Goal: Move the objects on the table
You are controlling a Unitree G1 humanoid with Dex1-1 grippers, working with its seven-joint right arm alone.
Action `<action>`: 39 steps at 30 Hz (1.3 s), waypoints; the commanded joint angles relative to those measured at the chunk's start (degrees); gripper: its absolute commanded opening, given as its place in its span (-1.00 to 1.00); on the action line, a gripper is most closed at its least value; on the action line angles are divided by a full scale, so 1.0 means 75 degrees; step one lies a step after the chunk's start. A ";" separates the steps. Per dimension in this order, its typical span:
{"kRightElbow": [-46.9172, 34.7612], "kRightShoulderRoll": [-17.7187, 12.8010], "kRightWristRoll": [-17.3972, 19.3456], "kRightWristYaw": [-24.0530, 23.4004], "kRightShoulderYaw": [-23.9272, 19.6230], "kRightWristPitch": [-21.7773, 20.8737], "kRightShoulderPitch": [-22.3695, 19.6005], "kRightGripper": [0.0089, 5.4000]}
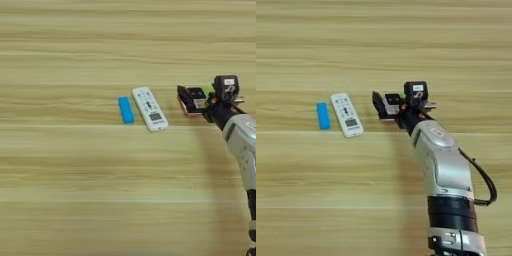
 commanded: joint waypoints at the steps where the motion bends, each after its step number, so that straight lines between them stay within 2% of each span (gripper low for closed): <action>1: -0.1030 -0.0070 0.0103 -0.0018 0.0146 0.0215 -0.0012 0.99; 7: -0.1641 0.0025 0.0098 0.0037 0.0510 0.0583 0.0369 0.99; 16: -0.1872 0.0152 0.0014 0.0152 0.1039 0.0760 0.0499 0.99; 39: -0.0629 0.0248 -0.0654 0.0145 0.1613 0.0538 0.0204 0.99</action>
